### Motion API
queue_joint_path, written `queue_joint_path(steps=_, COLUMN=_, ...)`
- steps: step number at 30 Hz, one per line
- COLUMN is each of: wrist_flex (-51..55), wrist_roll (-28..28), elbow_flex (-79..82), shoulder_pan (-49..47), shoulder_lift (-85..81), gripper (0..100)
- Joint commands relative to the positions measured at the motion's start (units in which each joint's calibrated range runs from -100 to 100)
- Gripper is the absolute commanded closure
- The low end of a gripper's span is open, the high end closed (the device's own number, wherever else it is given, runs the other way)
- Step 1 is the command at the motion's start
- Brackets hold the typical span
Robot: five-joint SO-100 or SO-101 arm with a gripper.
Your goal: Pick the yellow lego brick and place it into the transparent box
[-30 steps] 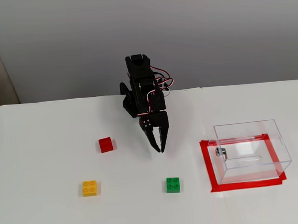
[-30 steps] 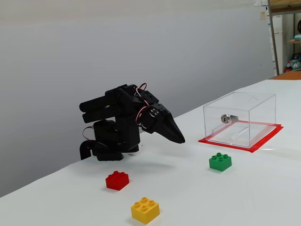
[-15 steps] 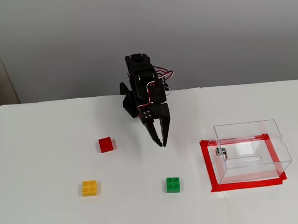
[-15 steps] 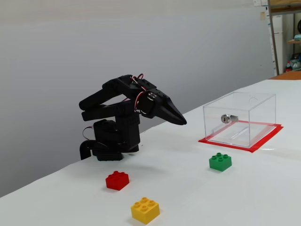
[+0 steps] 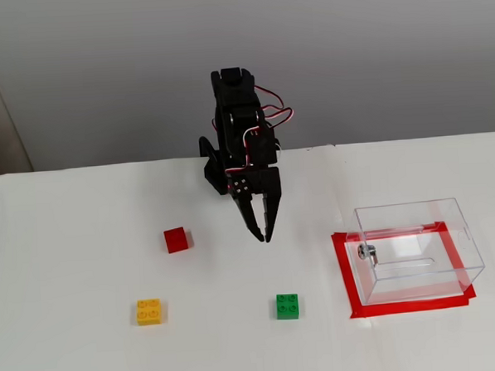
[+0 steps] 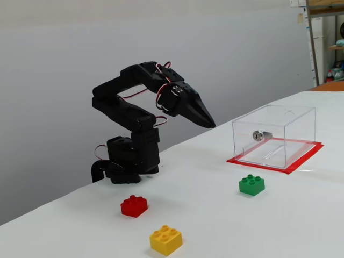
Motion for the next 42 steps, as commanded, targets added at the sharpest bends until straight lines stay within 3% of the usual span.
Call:
queue_joint_path(steps=1, wrist_flex=0.09, wrist_roll=0.23, elbow_flex=-6.69, shoulder_pan=4.37, shoulder_lift=4.27, gripper=98)
queue_joint_path(steps=16, wrist_flex=-0.17, wrist_roll=-0.39, elbow_flex=-12.75, shoulder_pan=35.28, shoulder_lift=15.73, gripper=98)
queue_joint_path(steps=27, wrist_flex=-0.78, wrist_roll=0.13, elbow_flex=-19.80, shoulder_pan=47.70, shoulder_lift=32.53, gripper=98)
queue_joint_path(steps=29, wrist_flex=-0.43, wrist_roll=0.18, elbow_flex=-23.51, shoulder_pan=48.44, shoulder_lift=36.09, gripper=94)
queue_joint_path(steps=34, wrist_flex=0.01, wrist_roll=0.18, elbow_flex=-30.11, shoulder_pan=48.74, shoulder_lift=42.63, gripper=72)
queue_joint_path(steps=42, wrist_flex=-0.86, wrist_roll=0.18, elbow_flex=-34.63, shoulder_pan=48.66, shoulder_lift=50.18, gripper=67)
